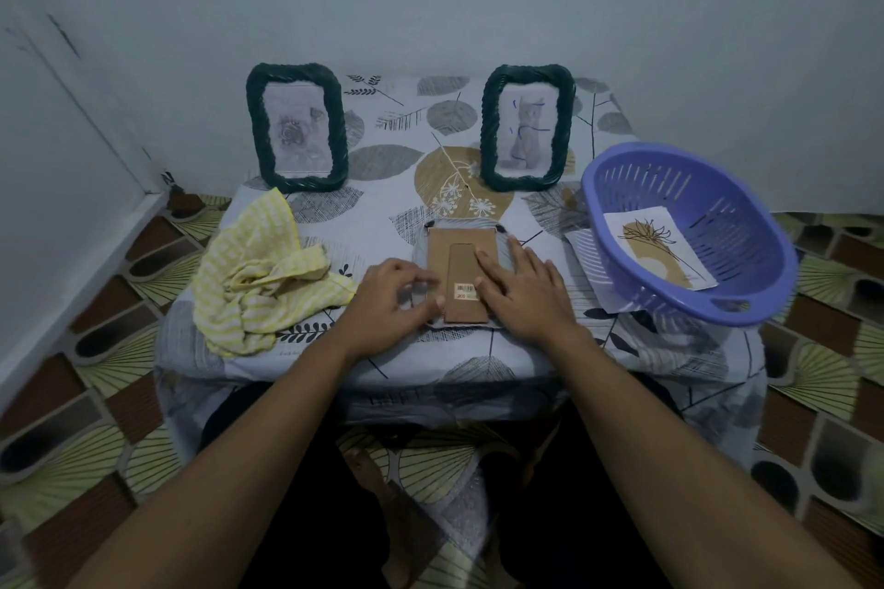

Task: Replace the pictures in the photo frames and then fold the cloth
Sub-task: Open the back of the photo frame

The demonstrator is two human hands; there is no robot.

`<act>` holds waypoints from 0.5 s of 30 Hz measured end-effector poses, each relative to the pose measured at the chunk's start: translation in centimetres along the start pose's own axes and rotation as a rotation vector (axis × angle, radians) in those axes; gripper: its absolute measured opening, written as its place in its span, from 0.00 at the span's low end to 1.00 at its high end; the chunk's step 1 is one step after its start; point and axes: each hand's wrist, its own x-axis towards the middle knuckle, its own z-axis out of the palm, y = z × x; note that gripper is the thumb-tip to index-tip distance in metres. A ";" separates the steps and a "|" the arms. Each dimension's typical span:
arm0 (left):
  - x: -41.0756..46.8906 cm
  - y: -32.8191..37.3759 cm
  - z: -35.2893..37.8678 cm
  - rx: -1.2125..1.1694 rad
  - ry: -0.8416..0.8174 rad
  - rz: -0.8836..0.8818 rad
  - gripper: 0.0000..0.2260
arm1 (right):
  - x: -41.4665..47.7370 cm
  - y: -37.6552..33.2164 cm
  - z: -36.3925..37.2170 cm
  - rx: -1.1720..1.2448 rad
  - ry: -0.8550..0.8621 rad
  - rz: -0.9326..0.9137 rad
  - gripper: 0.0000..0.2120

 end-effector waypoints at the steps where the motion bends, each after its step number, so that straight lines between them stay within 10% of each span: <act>1: 0.5 0.2 0.2 0.053 0.024 -0.027 0.30 | 0.0 0.0 0.0 -0.001 0.001 0.001 0.25; 15: 2.6 1.2 2.5 0.381 0.010 -0.190 0.41 | -0.2 -0.2 -0.1 0.024 0.004 -0.001 0.25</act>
